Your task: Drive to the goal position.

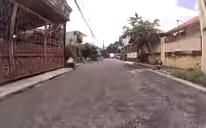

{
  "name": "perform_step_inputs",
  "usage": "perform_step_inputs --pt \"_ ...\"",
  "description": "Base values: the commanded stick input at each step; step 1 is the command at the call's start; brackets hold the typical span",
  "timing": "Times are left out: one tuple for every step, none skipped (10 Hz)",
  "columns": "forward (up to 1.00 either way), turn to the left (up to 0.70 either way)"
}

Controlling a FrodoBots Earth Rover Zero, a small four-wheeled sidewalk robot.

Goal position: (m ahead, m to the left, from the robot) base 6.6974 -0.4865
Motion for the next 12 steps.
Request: perform_step_inputs --pt "1.00 0.00" --pt "1.00 0.00" --pt "1.00 0.00" --pt "1.00 0.00" --pt "1.00 0.00" --pt "1.00 0.00" --pt "1.00 -0.02" --pt "1.00 -0.08" --pt "1.00 -0.27" --pt "1.00 0.00" --pt "1.00 0.00" --pt "1.00 0.00"
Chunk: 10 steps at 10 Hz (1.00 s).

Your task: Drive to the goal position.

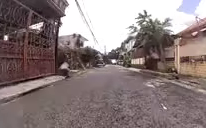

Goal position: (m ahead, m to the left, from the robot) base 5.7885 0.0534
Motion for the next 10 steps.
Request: perform_step_inputs --pt "1.00 0.00" --pt "1.00 0.00" --pt "1.00 0.00" --pt "1.00 0.00" --pt "1.00 -0.07" --pt "1.00 -0.24" --pt "1.00 -0.19" --pt "1.00 0.00" --pt "1.00 -0.01" --pt "1.00 -0.18"
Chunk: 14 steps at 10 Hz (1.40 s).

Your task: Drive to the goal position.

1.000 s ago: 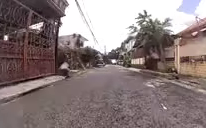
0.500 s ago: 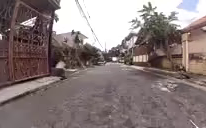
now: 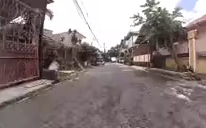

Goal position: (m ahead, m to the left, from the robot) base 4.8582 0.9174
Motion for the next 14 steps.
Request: perform_step_inputs --pt "1.00 -0.35" --pt "1.00 -0.24" --pt "1.00 0.00" --pt "1.00 0.00" --pt "1.00 0.00" --pt "1.00 0.00" --pt "1.00 0.00" --pt "1.00 0.00" --pt "1.00 -0.08" --pt "1.00 -0.21" --pt "1.00 -0.22" --pt "1.00 0.00" --pt "1.00 0.00" --pt "1.00 0.00"
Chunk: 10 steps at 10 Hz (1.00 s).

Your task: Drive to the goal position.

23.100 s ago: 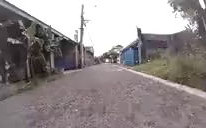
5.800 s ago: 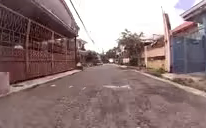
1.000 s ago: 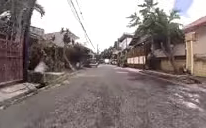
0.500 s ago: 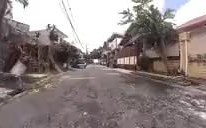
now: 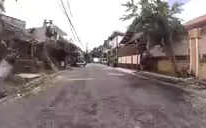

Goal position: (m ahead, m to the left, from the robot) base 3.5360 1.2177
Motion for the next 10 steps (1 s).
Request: perform_step_inputs --pt "1.00 0.00" --pt "1.00 0.00" --pt "1.00 0.00" --pt "1.00 0.00" --pt "1.00 0.00" --pt "1.00 0.00" --pt "1.00 0.00" --pt "1.00 0.00" --pt "1.00 0.00" --pt "1.00 0.00"
